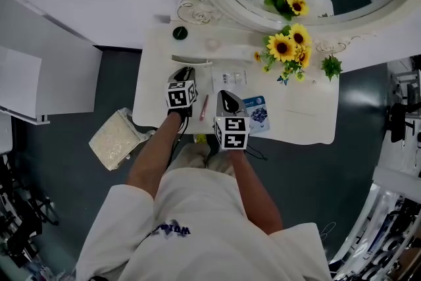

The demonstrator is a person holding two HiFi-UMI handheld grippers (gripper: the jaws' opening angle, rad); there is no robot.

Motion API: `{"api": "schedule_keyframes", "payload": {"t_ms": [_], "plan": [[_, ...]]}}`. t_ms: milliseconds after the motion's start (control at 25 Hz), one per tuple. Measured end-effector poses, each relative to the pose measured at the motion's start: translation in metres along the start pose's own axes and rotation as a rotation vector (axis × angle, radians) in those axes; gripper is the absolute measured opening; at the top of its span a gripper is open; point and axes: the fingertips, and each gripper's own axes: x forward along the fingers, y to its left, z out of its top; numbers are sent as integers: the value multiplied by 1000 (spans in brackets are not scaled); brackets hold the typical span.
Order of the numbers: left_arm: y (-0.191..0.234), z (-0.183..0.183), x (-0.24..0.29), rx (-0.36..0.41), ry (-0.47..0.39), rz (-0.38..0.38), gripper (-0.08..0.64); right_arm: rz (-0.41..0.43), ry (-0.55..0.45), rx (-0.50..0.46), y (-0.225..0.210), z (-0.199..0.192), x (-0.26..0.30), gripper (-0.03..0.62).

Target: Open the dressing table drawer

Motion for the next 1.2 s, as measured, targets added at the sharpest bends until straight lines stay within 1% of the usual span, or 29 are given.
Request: {"api": "schedule_keyframes", "payload": {"t_ms": [760, 960, 1200], "plan": [[-2, -9, -9, 0, 0, 8, 97, 22, 4, -18, 8, -3, -3, 12], [-3, -9, -9, 0, -9, 2, 97, 21, 7, -53, 12, -3, -1, 11], [-3, -12, -13, 2, -16, 0, 97, 37, 13, -56, 21, -6, -1, 11]]}}
